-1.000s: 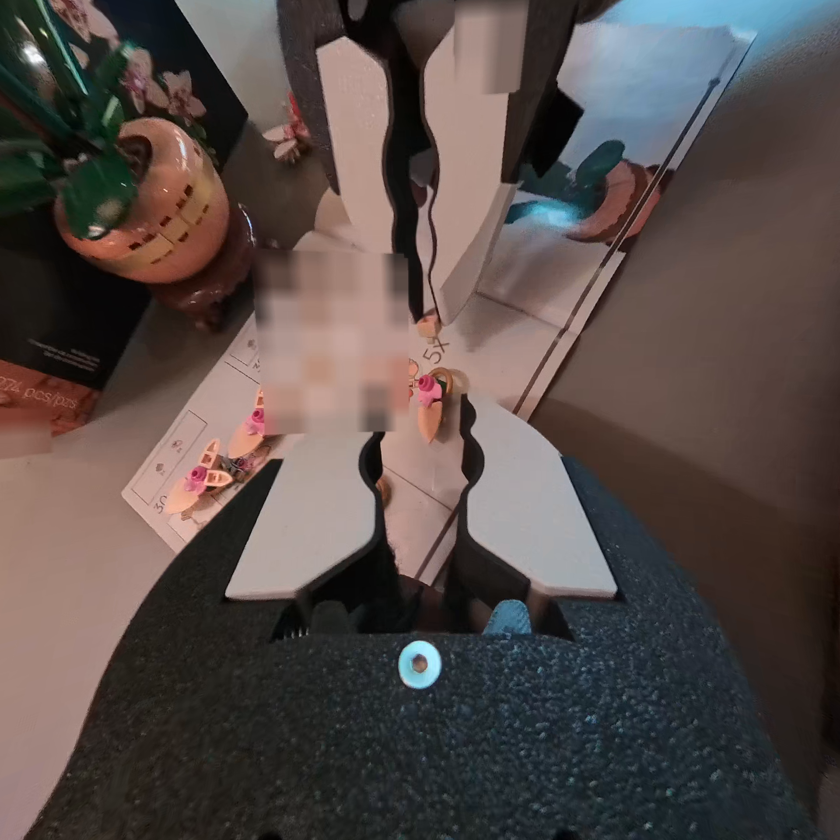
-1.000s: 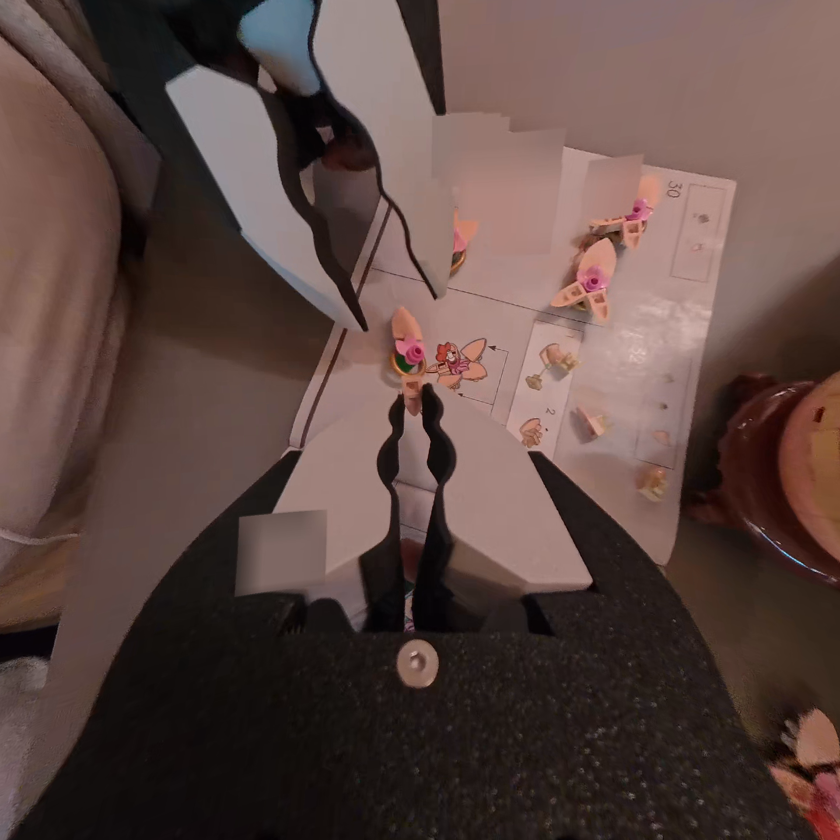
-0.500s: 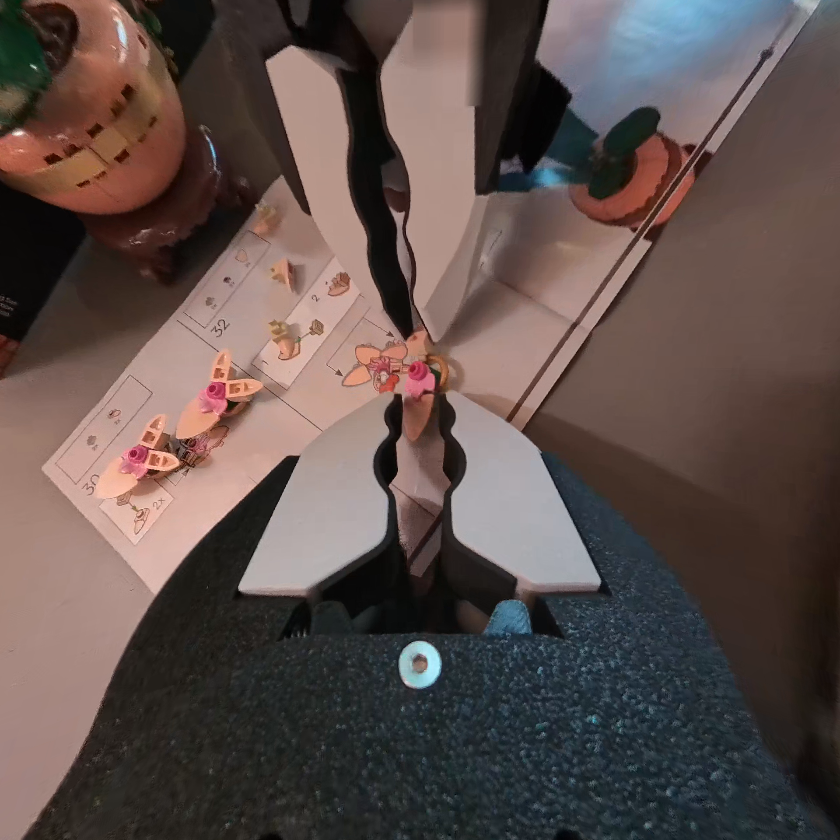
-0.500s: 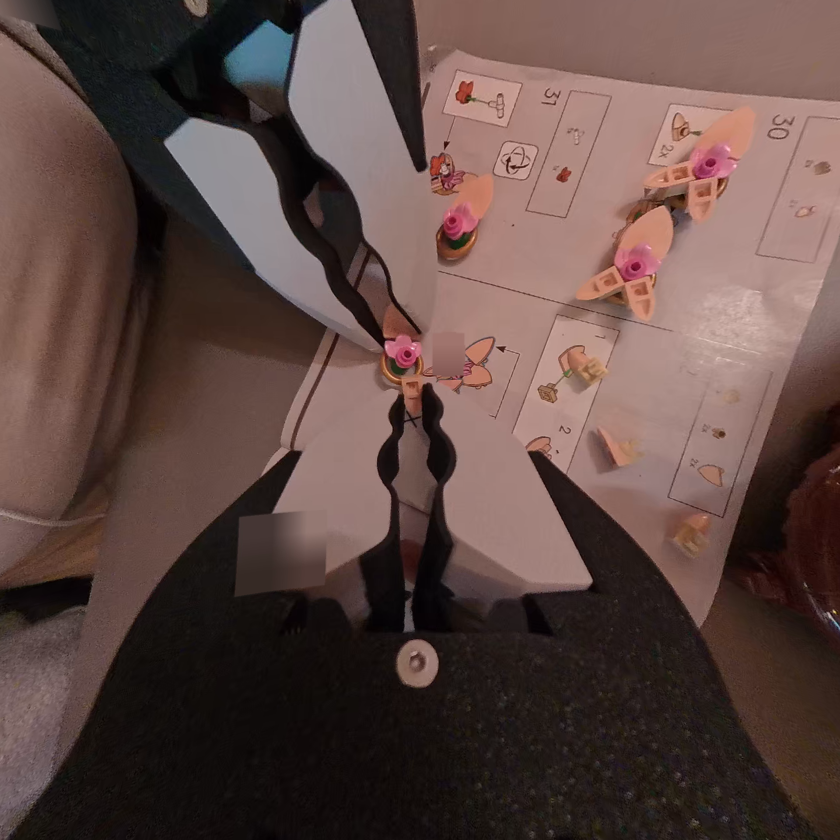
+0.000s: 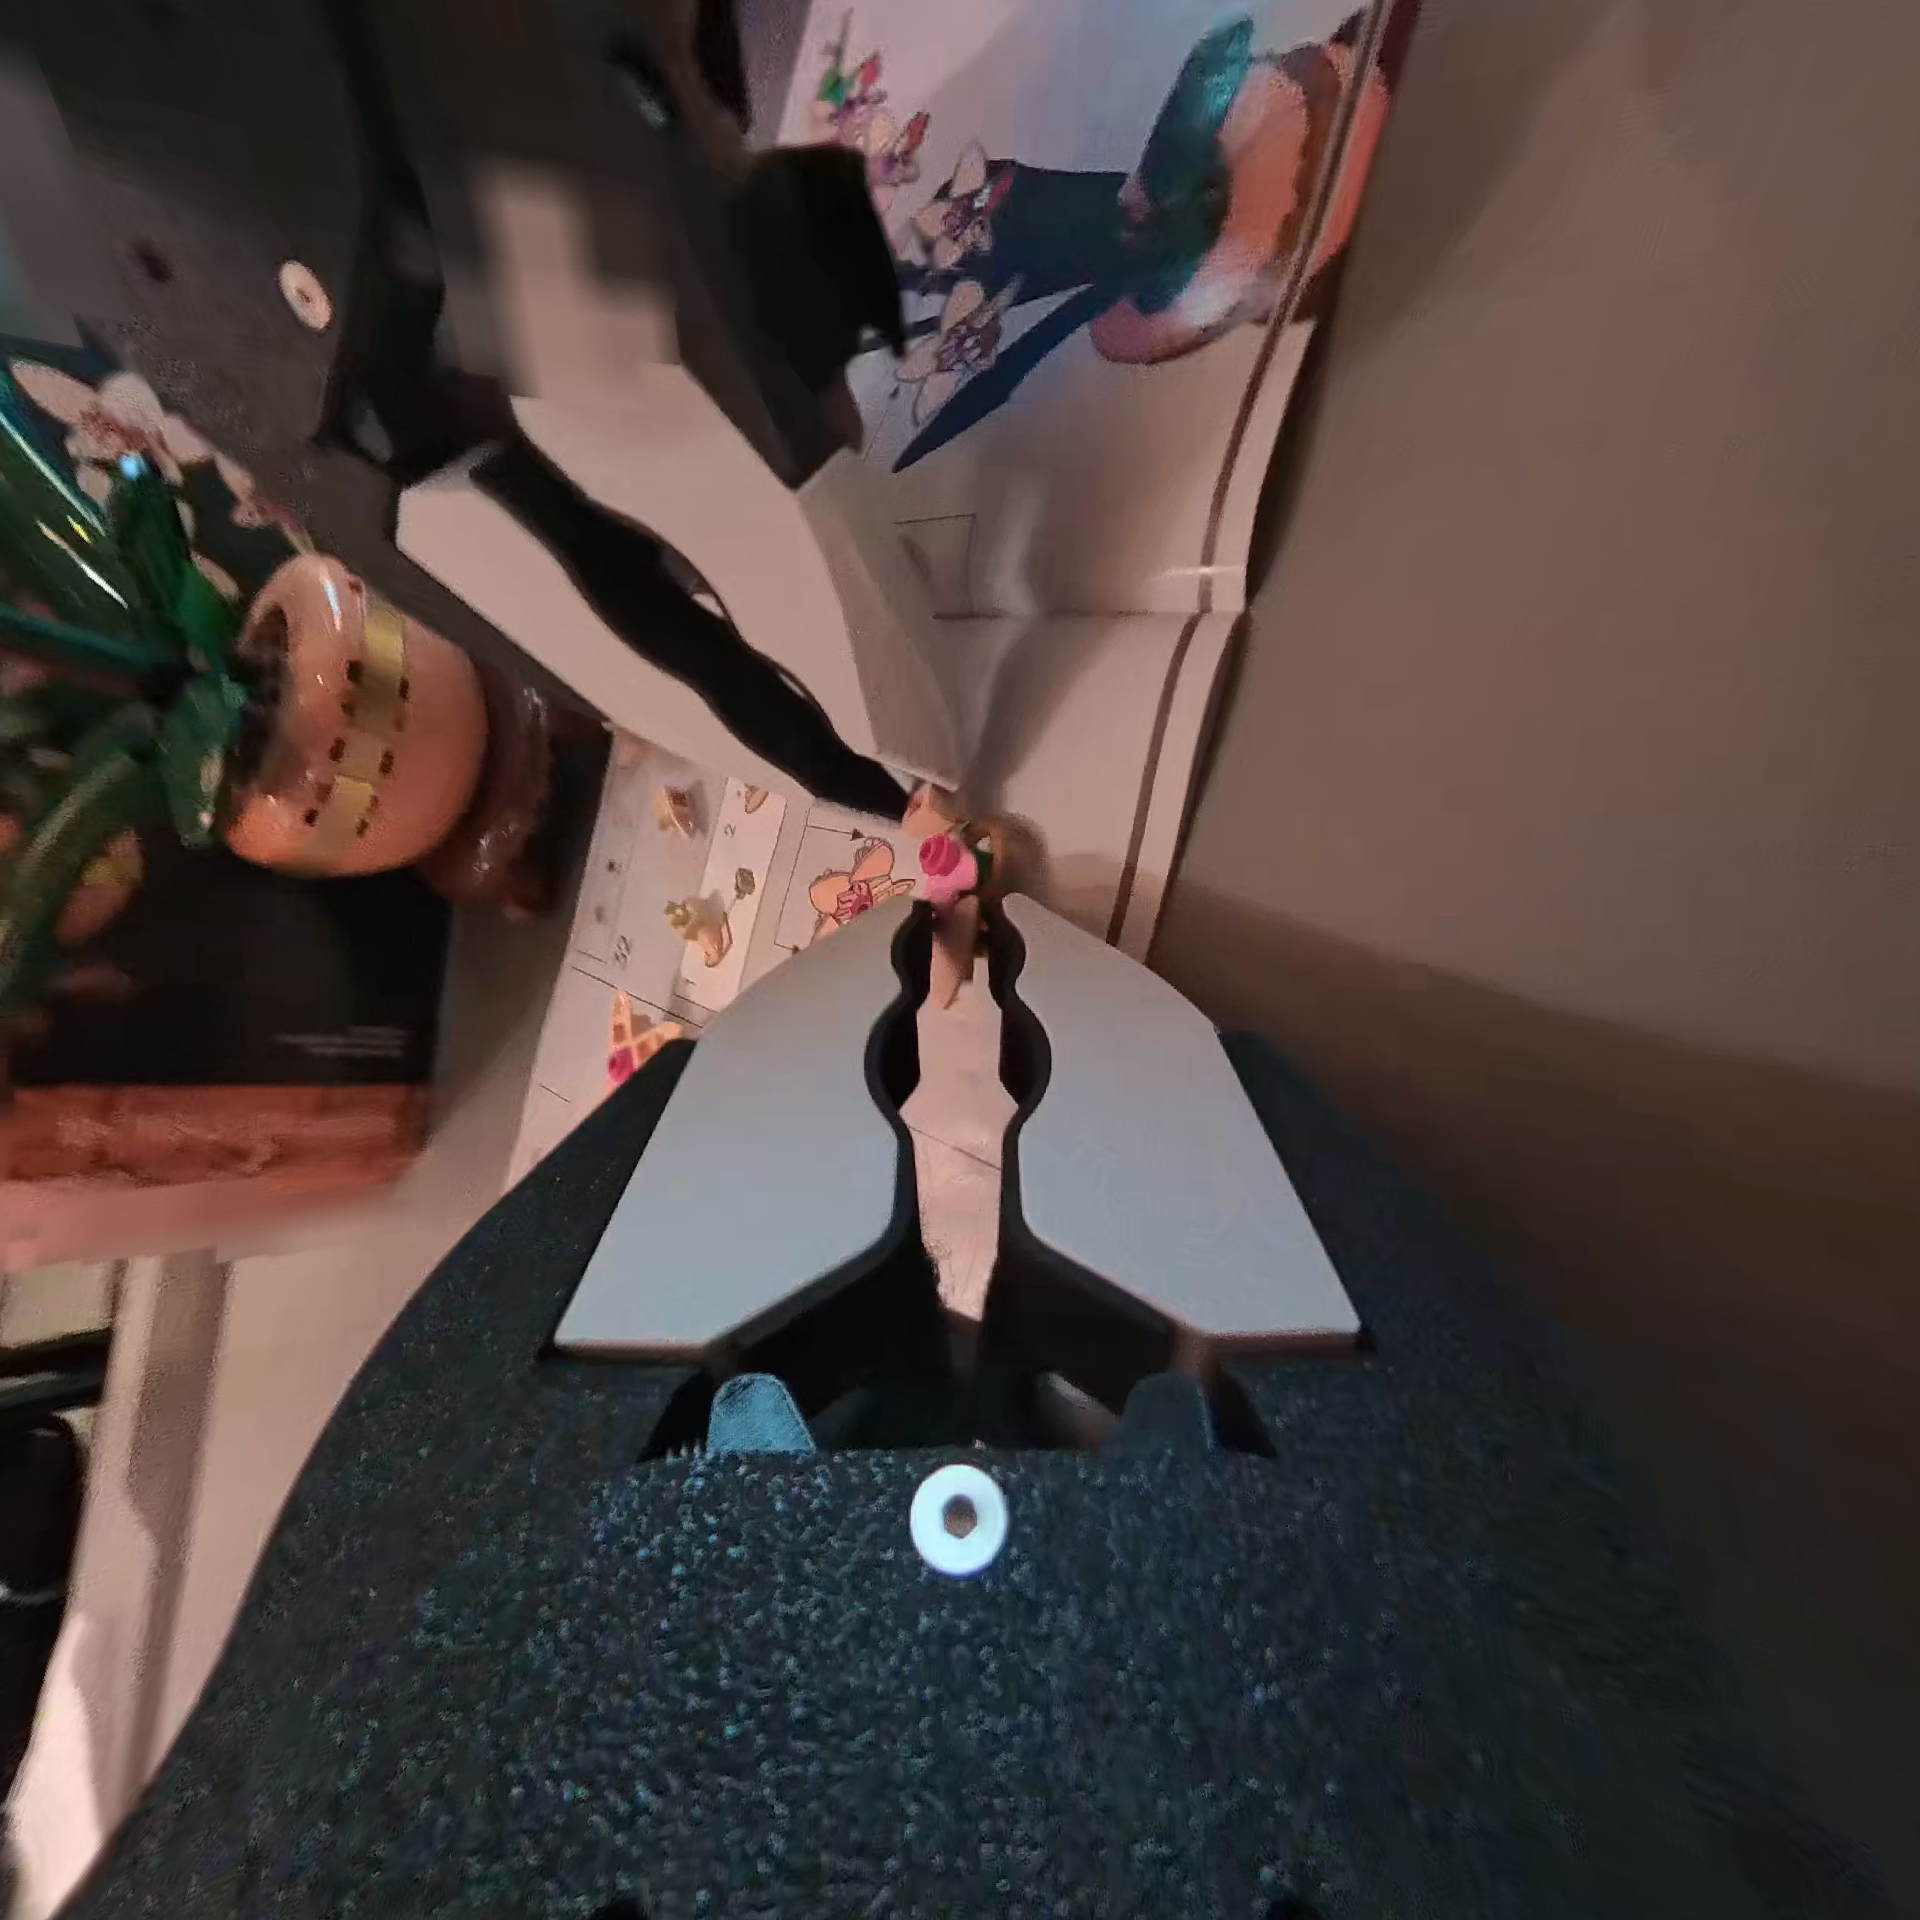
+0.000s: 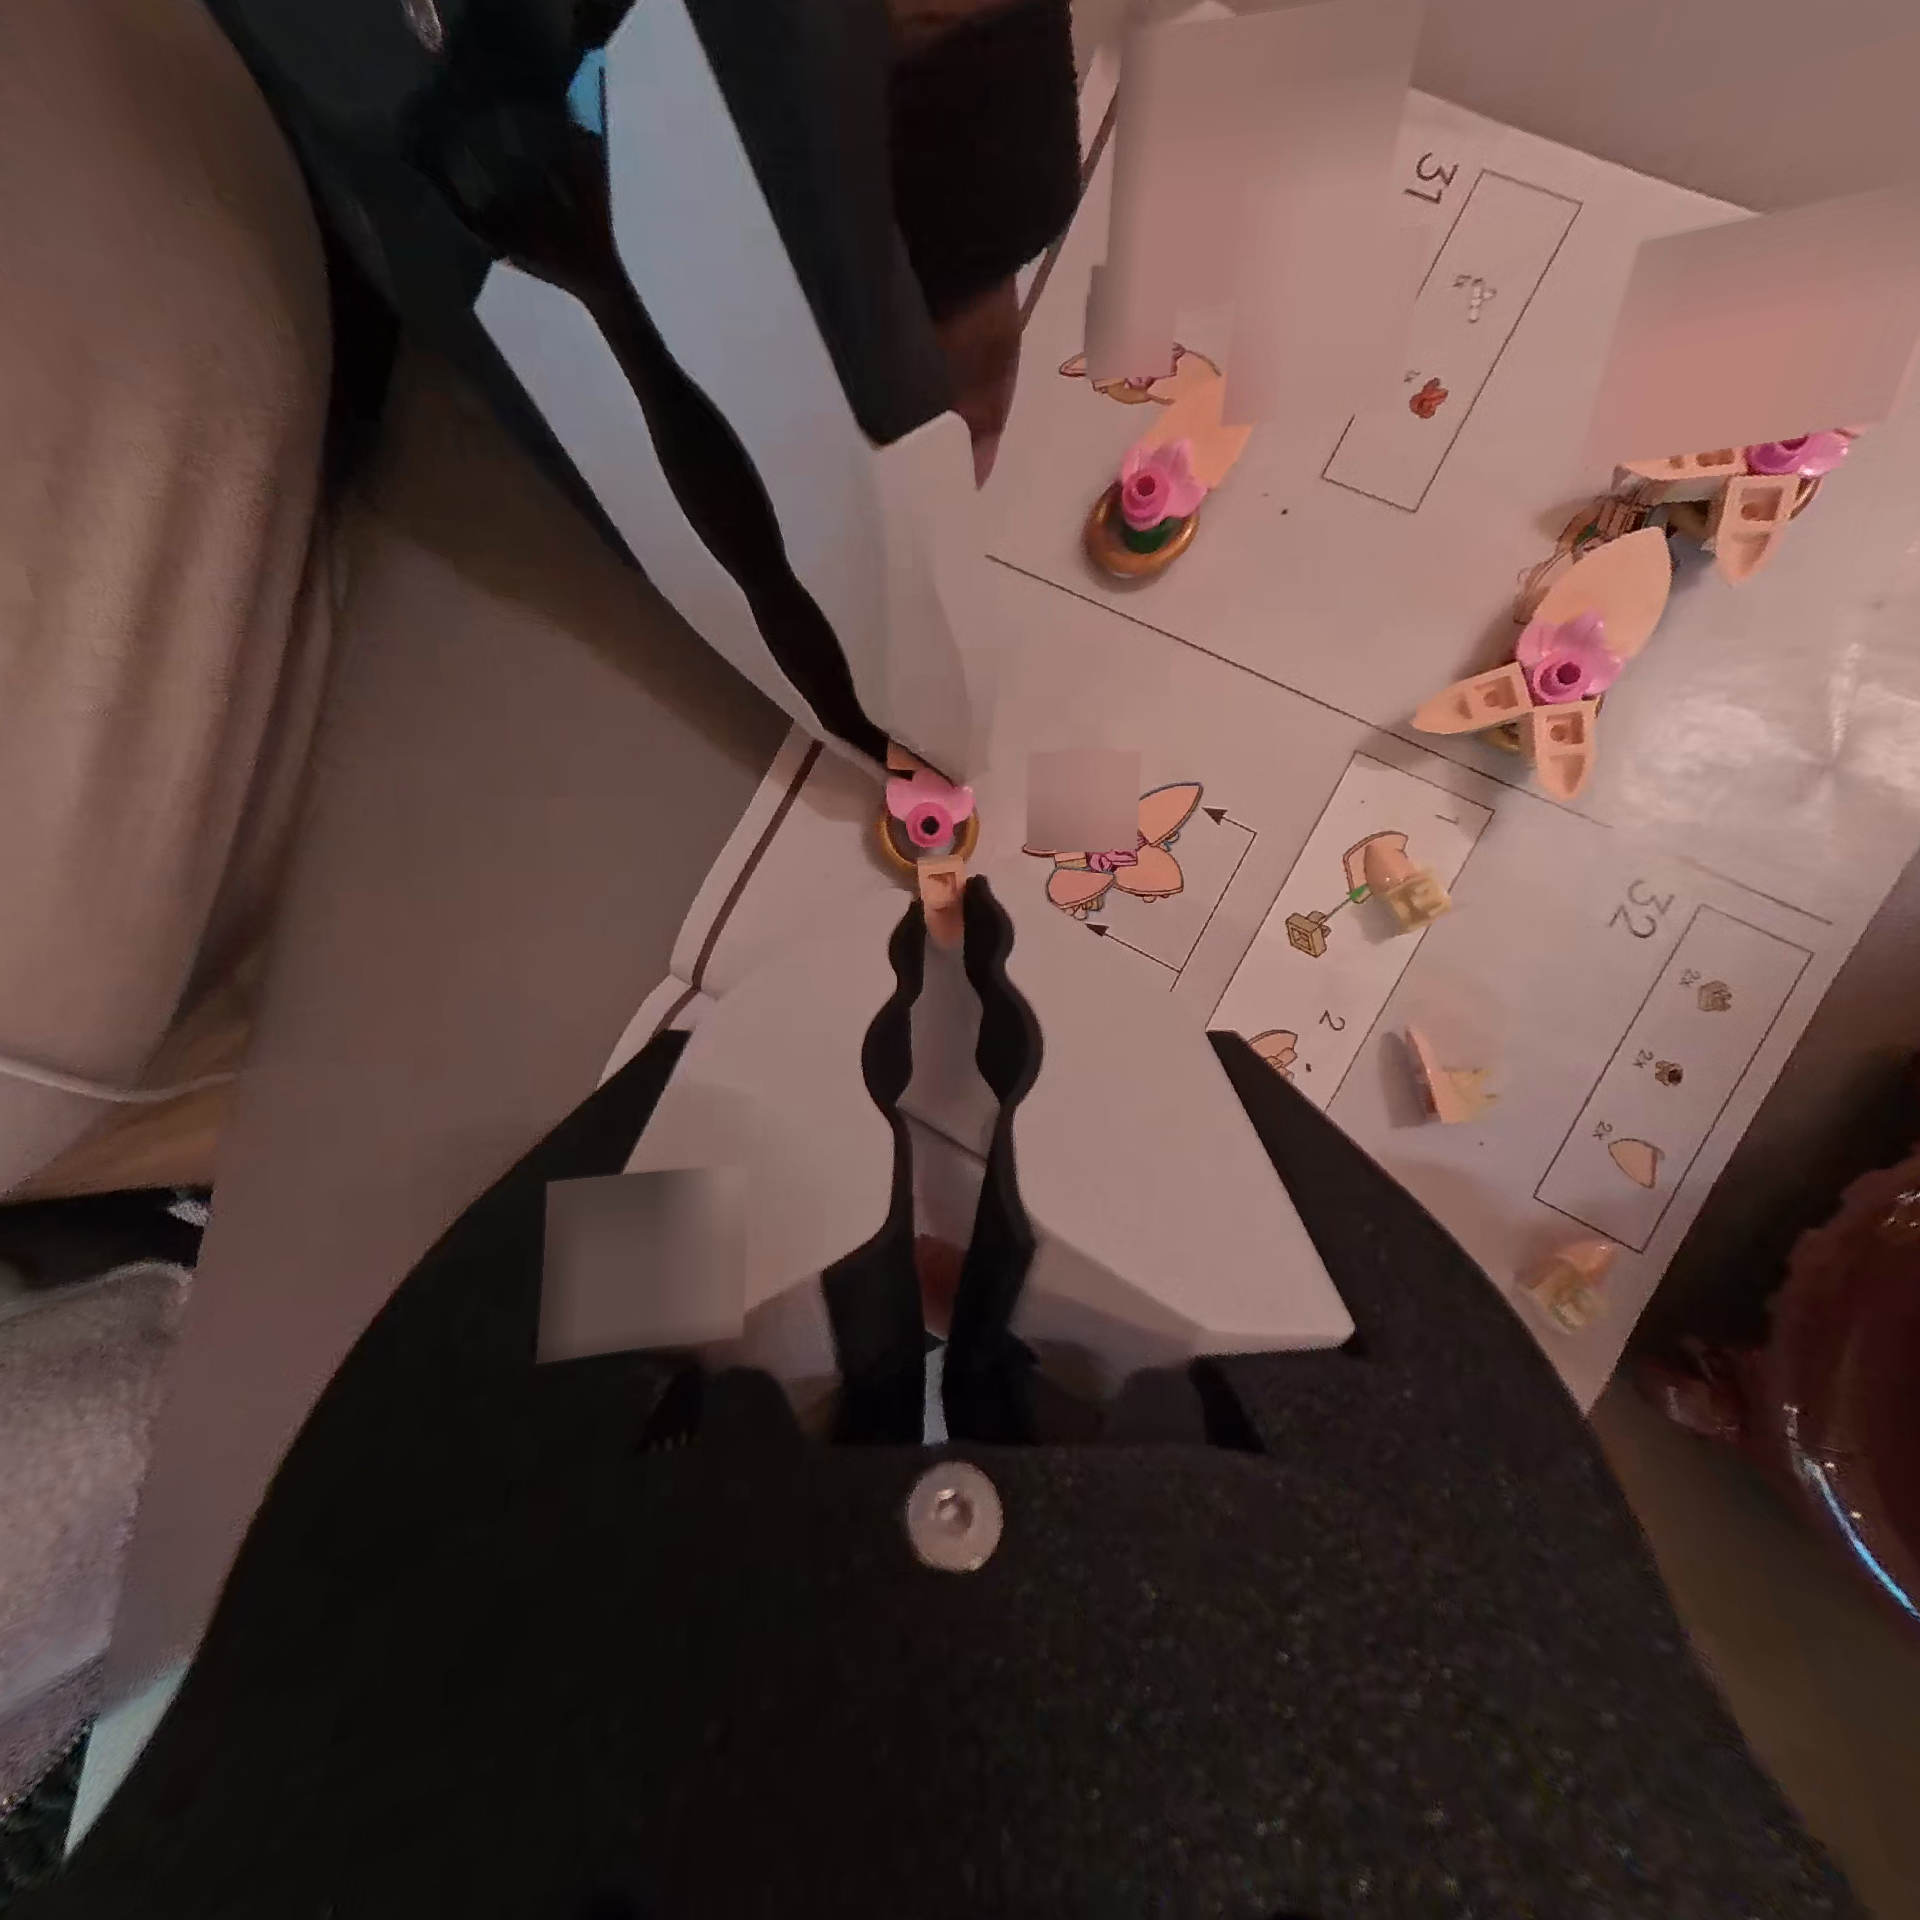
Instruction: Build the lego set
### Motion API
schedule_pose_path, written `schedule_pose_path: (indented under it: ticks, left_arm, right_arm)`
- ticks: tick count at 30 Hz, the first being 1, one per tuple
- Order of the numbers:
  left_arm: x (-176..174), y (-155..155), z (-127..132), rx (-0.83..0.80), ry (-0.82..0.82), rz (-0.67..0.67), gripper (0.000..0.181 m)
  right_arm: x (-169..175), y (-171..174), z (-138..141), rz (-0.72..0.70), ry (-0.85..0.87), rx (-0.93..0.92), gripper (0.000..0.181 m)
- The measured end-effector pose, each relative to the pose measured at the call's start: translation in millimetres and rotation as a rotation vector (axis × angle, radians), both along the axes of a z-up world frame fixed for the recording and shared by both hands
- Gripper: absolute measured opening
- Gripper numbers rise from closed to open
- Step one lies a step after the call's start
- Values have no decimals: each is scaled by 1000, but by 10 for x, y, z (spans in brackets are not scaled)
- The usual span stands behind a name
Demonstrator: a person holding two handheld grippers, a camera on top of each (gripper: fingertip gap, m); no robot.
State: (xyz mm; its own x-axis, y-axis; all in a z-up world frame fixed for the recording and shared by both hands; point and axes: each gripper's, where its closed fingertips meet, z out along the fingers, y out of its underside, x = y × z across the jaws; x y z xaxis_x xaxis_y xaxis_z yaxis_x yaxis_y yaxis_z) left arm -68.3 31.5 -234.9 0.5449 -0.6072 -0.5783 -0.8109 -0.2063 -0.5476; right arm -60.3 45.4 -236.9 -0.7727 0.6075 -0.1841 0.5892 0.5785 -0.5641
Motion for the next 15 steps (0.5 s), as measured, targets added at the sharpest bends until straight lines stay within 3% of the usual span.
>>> schedule_pose_path:
  ticks: [8,11,15]
  left_arm:
    - [-11,-4,45,143,202,-151,16]
    - [-32,-32,77,150,155,-150,23]
    - [-9,-113,138,101,-54,-115,28]
  right_arm:
    - [13,5,35,57,2,42,7]
    - [28,1,57,45,6,28,7]
    - [45,23,81,17,6,9,7]
